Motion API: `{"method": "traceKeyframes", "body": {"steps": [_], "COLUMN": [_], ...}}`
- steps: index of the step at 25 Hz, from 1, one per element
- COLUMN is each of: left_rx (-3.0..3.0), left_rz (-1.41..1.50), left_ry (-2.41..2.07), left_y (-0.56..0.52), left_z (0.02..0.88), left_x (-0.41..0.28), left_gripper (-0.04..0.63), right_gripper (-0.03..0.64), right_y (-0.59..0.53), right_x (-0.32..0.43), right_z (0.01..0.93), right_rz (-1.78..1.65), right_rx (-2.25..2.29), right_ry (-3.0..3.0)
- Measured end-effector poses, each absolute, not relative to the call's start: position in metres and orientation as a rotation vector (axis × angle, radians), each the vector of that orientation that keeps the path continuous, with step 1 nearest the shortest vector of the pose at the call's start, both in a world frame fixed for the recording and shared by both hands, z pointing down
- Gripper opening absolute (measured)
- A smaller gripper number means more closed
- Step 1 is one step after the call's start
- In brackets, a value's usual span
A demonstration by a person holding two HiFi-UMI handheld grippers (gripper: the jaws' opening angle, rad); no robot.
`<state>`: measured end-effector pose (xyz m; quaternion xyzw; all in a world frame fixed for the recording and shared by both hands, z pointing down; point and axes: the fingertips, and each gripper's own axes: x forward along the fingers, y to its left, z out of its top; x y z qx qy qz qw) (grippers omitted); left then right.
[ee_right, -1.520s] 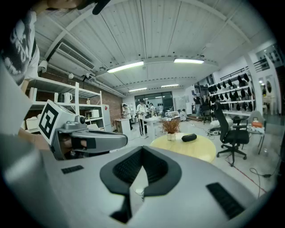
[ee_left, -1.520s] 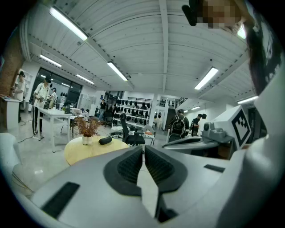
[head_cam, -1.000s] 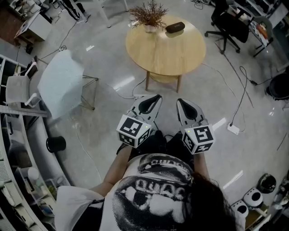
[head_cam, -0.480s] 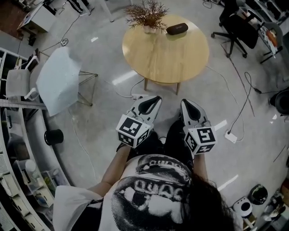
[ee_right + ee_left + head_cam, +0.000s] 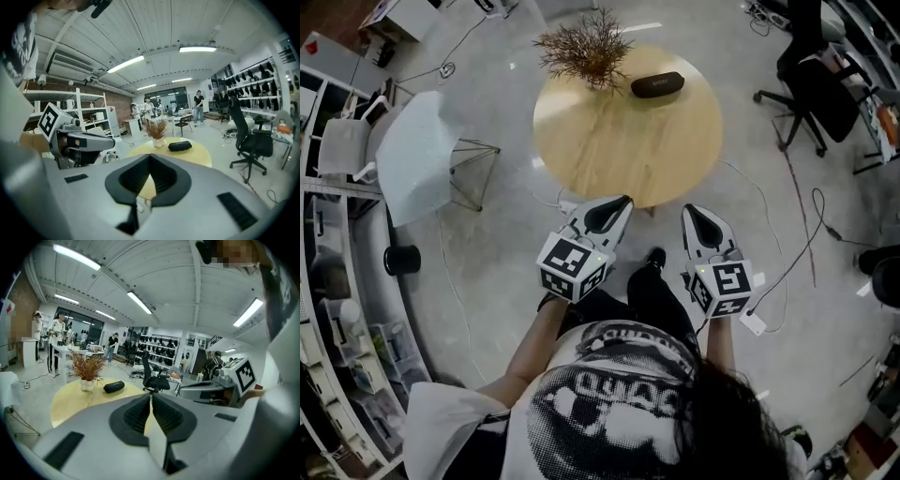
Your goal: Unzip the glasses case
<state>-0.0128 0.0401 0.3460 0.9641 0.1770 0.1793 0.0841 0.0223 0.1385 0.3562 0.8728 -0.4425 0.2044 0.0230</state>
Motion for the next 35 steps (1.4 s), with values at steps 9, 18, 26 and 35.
{"method": "traceKeyframes", "body": {"steps": [9, 18, 26, 35], "left_rx": [2.871, 2.852, 2.851, 2.846], "left_rz": [0.606, 0.675, 0.668, 0.633], "left_ry": [0.309, 0.148, 0.165, 0.198], "left_y": [0.055, 0.039, 0.028, -0.01], "left_z": [0.356, 0.366, 0.372, 0.378], "left_x": [0.016, 0.011, 0.034, 0.094], "left_gripper": [0.025, 0.025, 0.025, 0.025], "right_gripper": [0.0, 0.0, 0.0, 0.007], "right_y": [0.155, 0.127, 0.111, 0.067], "right_x": [0.077, 0.085, 0.106, 0.176], "right_z": [0.372, 0.39, 0.394, 0.401], "right_rz": [0.668, 0.716, 0.694, 0.56], "right_rx": [2.612, 2.494, 2.448, 2.264], "right_ry": [-1.529, -1.688, -1.714, -1.698]}}
